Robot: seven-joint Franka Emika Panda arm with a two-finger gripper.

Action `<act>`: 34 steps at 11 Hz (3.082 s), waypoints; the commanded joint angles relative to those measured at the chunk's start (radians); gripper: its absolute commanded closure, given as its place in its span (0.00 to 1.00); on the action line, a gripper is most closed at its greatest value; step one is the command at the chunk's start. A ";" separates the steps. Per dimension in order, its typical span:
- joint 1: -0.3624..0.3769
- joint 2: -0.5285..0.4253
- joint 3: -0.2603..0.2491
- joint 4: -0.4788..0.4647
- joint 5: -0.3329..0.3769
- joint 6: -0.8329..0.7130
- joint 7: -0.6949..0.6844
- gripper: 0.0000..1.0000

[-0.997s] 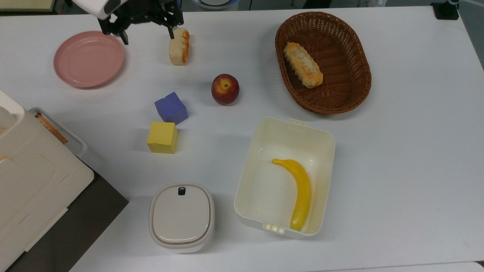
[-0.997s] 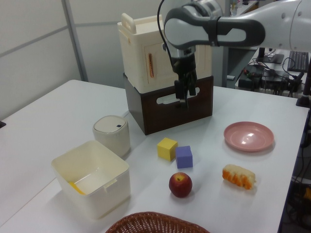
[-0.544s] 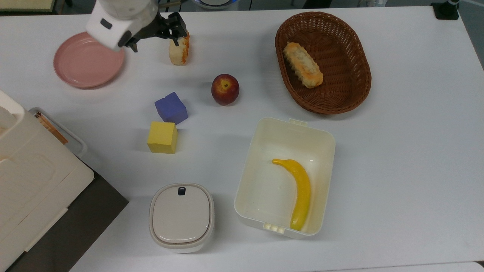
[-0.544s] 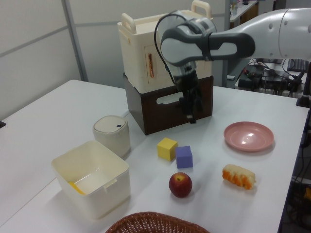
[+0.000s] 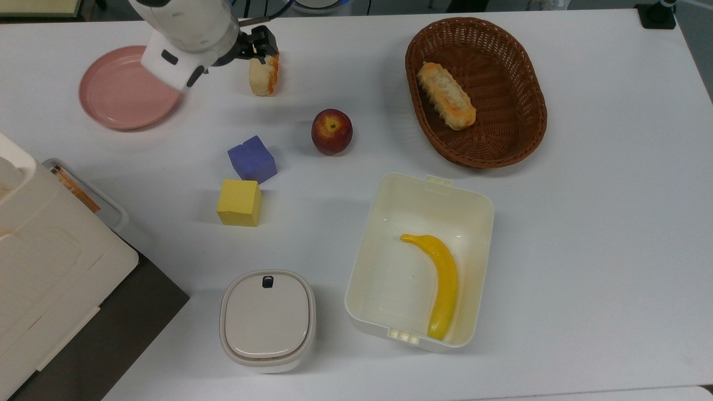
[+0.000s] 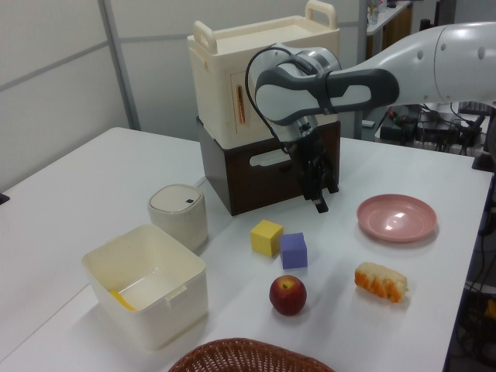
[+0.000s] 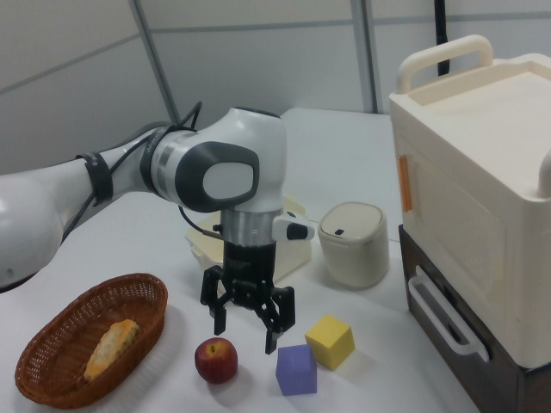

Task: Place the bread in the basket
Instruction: 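Lower the open gripper over the bread roll, then close the gripper on the bread roll and lift it, then carry the bread roll over the wicker basket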

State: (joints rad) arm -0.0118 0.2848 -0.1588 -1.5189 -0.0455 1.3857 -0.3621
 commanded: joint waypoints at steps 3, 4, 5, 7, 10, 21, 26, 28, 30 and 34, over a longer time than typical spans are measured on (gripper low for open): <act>0.003 -0.184 -0.007 -0.200 -0.013 0.076 -0.021 0.00; 0.001 -0.253 -0.007 -0.312 -0.013 0.151 -0.020 0.00; 0.003 -0.281 -0.007 -0.372 -0.013 0.174 -0.020 0.00; 0.003 -0.279 -0.004 -0.415 -0.013 0.176 -0.018 0.00; 0.010 -0.188 -0.002 -0.412 -0.016 0.173 -0.011 0.00; 0.061 0.027 0.007 -0.399 -0.126 0.214 0.022 0.77; 0.072 0.008 0.010 -0.203 -0.110 0.085 0.078 1.00; 0.070 0.007 0.063 -0.097 -0.102 0.015 0.080 1.00; 0.075 0.002 0.079 -0.022 0.011 0.000 0.101 1.00; 0.177 -0.001 0.088 0.013 0.177 0.084 0.273 1.00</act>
State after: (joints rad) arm 0.0992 0.2925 -0.0725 -1.5142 0.0563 1.4215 -0.1902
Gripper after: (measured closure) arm 0.903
